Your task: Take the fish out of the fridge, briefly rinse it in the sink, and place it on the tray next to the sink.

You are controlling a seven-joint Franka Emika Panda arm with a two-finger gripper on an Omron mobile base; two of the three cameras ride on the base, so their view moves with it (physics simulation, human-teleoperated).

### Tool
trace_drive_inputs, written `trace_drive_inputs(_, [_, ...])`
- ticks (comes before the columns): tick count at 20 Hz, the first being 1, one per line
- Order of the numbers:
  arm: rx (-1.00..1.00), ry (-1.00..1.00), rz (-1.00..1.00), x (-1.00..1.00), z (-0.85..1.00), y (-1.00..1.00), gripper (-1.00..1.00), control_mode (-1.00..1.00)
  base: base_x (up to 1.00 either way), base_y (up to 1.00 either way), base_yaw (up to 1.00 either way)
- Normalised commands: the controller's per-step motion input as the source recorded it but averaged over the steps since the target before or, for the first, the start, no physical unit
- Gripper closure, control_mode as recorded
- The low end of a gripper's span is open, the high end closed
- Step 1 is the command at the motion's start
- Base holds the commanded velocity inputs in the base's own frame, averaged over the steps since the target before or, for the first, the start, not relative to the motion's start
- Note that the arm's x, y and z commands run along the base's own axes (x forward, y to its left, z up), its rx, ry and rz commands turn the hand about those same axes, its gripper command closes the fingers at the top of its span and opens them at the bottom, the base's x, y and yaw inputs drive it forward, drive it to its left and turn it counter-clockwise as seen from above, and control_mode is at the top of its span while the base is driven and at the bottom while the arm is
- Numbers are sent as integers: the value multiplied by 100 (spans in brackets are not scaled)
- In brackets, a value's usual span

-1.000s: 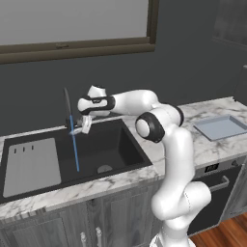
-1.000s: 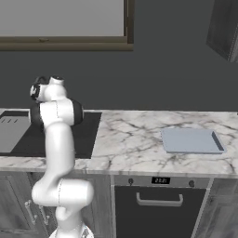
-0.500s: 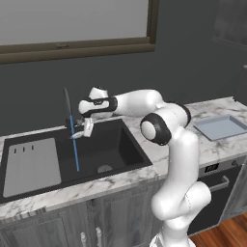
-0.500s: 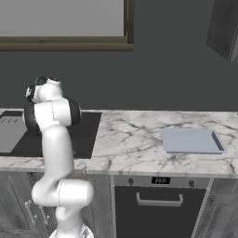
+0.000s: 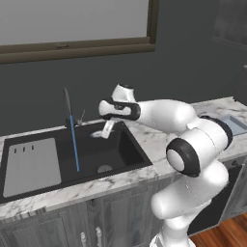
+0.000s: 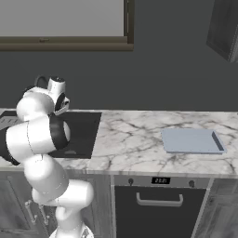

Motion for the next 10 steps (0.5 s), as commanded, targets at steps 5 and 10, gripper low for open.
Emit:
trace_drive_inputs(5, [-5, -9, -39, -100, 100, -95, 100, -100, 0, 0, 0])
trace_drive_inputs(10, [-10, -8, -45, -100, 99, -91, 100, -100, 0, 0, 0])
